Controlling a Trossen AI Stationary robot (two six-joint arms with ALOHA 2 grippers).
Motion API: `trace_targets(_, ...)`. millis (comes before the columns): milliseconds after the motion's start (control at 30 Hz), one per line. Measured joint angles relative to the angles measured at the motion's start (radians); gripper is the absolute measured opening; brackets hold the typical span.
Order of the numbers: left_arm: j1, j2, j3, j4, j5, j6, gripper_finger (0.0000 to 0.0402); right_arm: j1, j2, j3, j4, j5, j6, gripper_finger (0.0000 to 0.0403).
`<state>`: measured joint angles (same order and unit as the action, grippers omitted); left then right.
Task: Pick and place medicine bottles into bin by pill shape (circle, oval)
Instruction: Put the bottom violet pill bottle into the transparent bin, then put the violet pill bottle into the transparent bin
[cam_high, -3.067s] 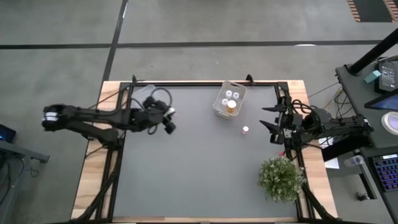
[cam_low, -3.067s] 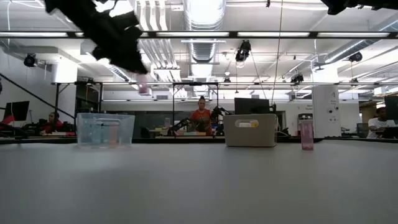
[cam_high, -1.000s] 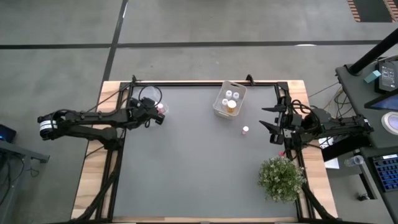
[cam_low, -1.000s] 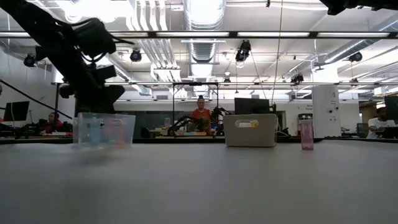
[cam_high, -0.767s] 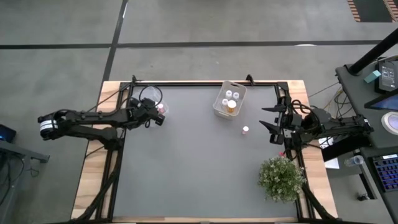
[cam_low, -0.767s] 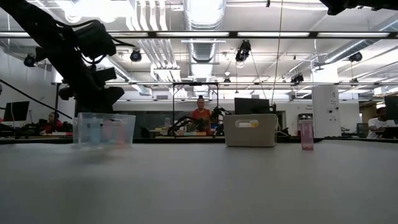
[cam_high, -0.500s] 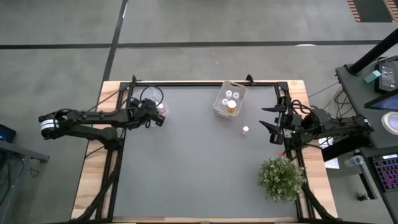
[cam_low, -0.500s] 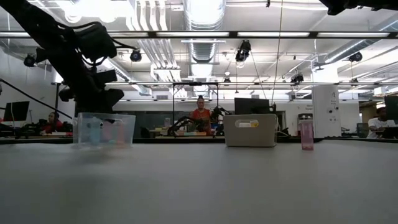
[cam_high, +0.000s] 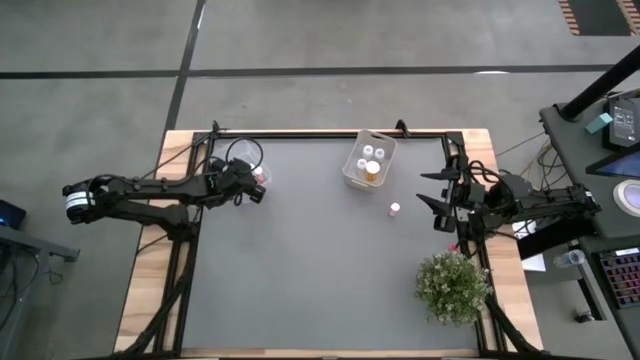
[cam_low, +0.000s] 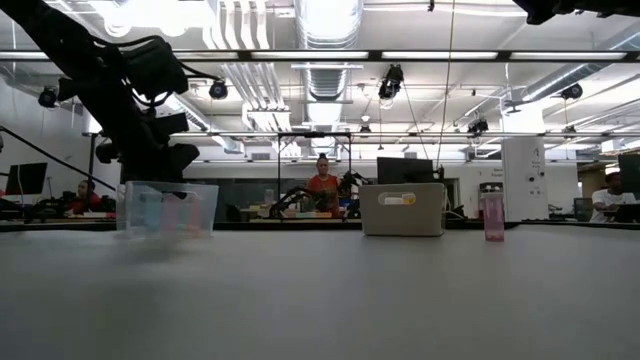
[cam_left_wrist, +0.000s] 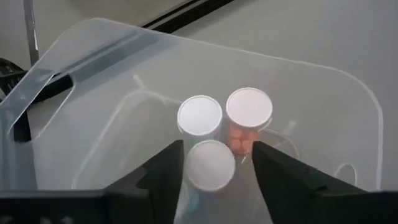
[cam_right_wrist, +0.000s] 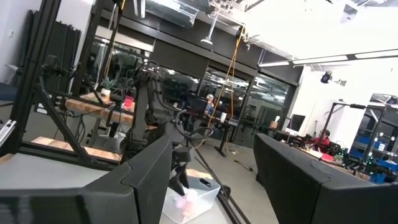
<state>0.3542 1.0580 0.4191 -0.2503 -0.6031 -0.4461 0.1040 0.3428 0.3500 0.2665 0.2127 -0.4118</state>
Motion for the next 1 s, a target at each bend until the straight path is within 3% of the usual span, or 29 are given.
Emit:
trace_targets(200, -0.001, -0.006, 0.014, -0.003, 0.009, 0.014, 0.0209, 0.0, 0.0, 0.0, 0.0, 0.0, 0.0, 0.0219)
trace_targets(567, -0.001, -0.033, 0.068, -0.042, 0.023, 0.044, 0.0215, 0.0, 0.0, 0.0, 0.0, 0.0, 0.0, 0.0219)
trace_targets(667, -0.002, -0.06, 0.129, -0.085, 0.109, 0.055, 0.0215, 0.0, 0.0, 0.0, 0.0, 0.026, 0.02, 0.0219)
trace_targets(800, -0.054, -0.108, 0.216, -0.035, 0.304, 0.183, 0.0215, 0.0, 0.0, 0.0, 0.0, 0.079, 0.128, 0.0219)
trace_targets(1000, -0.188, -0.167, 0.245, 0.205, 0.472, 0.397, 0.0215, 0.0, 0.032, 0.023, -0.01, 0.068, 0.506, 0.0219)
